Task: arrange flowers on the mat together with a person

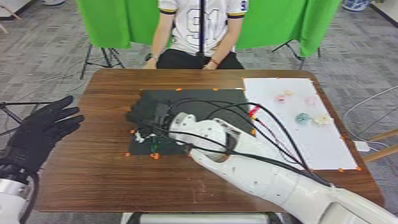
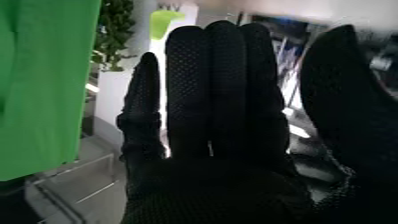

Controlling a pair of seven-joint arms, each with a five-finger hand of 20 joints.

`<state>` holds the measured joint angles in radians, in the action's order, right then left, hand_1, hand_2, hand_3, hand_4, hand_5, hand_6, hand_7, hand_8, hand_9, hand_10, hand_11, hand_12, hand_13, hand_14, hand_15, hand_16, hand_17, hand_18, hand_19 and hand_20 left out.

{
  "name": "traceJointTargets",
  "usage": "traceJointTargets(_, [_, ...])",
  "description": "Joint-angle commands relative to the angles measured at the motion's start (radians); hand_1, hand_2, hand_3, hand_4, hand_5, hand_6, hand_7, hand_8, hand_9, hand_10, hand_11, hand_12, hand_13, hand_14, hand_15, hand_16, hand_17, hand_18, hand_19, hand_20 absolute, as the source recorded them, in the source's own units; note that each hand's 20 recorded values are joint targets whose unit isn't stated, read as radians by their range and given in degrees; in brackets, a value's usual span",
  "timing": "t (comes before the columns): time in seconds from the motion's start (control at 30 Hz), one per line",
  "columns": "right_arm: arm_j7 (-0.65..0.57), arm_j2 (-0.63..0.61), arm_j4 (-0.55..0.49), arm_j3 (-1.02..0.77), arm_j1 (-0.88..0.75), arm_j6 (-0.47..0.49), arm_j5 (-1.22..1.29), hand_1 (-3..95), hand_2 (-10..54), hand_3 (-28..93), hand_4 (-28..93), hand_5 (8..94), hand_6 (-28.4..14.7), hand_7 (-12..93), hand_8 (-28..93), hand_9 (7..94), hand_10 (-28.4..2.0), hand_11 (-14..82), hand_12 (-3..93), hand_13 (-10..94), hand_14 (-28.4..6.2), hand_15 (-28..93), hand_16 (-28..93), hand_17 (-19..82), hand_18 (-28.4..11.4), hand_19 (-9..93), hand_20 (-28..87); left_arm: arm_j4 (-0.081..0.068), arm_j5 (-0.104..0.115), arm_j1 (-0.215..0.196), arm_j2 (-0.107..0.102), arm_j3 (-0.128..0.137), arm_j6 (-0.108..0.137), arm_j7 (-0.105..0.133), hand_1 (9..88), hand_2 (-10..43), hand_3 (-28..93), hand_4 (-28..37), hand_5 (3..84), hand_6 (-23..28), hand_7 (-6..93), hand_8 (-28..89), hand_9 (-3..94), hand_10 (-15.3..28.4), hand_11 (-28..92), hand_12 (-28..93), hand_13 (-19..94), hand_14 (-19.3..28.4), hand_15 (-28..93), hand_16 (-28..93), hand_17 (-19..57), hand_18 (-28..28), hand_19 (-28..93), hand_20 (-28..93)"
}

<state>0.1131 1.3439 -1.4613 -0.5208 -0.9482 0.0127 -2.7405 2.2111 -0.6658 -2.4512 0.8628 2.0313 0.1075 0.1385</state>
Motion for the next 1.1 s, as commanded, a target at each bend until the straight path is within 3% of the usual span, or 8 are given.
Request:
traceJointTargets(0.03, [0.025,-0.103,-0.212,-0.232,-0.130,0.082,0.188,30.5,-6.1,86,-26,53.9,2.2,38,-15,58.2,-9.2,37.9,29.0,51,-7.8,55,25,18,-16.9,60,42,0.007,-0.004,-0.022,0.051,-0.002,-0.006,-0.015,26.5,0.1,71,-24.3,33.9,4.4,15.8,-8,30.5,13.1,20,19,25,15.7,33,3,-7.1,23.1,49,16])
traceJointTargets(0.07, [0.012,-0.129,-0.233,-0.256,-0.144,0.072,0.215,30.6,-6.4,86,-26,53.3,2.2,38,-16,57.3,-9.0,36.9,28.5,51,-7.7,54,24,18,-17.0,58,41,0.006,-0.002,-0.023,0.054,-0.005,-0.004,-0.006,26.5,0.1,71,-24.3,33.9,4.5,15.8,-8,30.6,13.1,20,19,25,15.7,33,3,-7.1,23.1,49,16])
traceJointTargets(0.3, [-0.057,-0.287,-0.382,-0.539,-0.359,0.052,0.508,29.4,-6.1,86,-25,50.3,1.5,36,-17,53.4,-10.3,31.0,26.7,47,-7.9,46,24,16,-17.6,53,37,0.023,-0.010,-0.006,0.084,-0.011,-0.032,-0.012,26.3,0.1,71,-24.2,34.0,4.5,15.7,-8,30.7,13.2,21,19,25,15.7,33,2,-7.1,23.0,48,16])
traceJointTargets(0.5, [-0.003,-0.349,-0.446,-0.808,-0.599,-0.016,0.683,30.1,-5.4,85,-24,51.4,1.4,35,-17,54.4,-10.2,31.0,26.8,48,-7.6,45,24,16,-17.9,54,37,0.025,-0.015,0.002,0.102,-0.022,-0.037,-0.010,26.3,0.1,71,-24.2,34.1,4.6,15.7,-8,30.7,13.1,20,19,25,15.6,33,2,-7.1,23.0,49,16])
traceJointTargets(0.67, [-0.021,-0.323,-0.494,-1.033,-0.789,0.053,0.935,30.3,-5.4,86,-24,51.6,1.3,35,-17,54.2,-10.3,30.9,26.9,47,-7.5,45,25,16,-18.0,54,37,0.024,-0.019,0.006,0.122,-0.038,-0.034,0.004,26.3,0.0,71,-24.1,34.1,4.5,15.6,-8,30.6,13.1,20,19,25,15.6,33,2,-7.1,23.0,48,16])
traceJointTargets(0.77, [-0.058,-0.302,-0.520,-1.142,-0.884,0.092,1.078,30.2,-5.2,86,-24,51.2,1.0,34,-17,53.4,-10.8,30.4,26.8,46,-7.8,45,25,16,-18.2,54,37,0.024,-0.038,0.018,0.133,-0.048,-0.043,0.005,26.3,0.0,71,-24.1,34.1,4.5,15.6,-8,30.8,13.2,21,19,25,15.6,33,2,-7.1,23.0,48,16])
traceJointTargets(0.87, [-0.080,-0.278,-0.539,-1.225,-0.963,0.103,1.199,30.4,-5.2,86,-24,51.0,0.7,33,-16,53.3,-11.0,30.2,26.9,47,-8.3,45,25,16,-18.5,54,37,0.023,-0.034,0.025,0.141,-0.062,-0.034,0.013,26.3,0.1,71,-24.2,34.1,4.6,15.6,-8,30.8,13.1,21,19,25,15.7,33,2,-7.1,23.0,48,16])
traceJointTargets(1.1, [-0.127,-0.190,-0.598,-1.322,-1.115,0.085,1.391,29.5,-3.4,84,-23,51.6,-0.7,31,-15,53.6,-12.5,29.6,26.8,47,-9.8,47,25,16,-18.9,55,38,0.016,-0.037,0.041,0.154,-0.073,-0.043,0.002,26.3,0.1,71,-24.1,34.1,4.6,15.6,-8,30.8,13.2,21,19,25,15.7,33,2,-7.1,23.0,48,15])
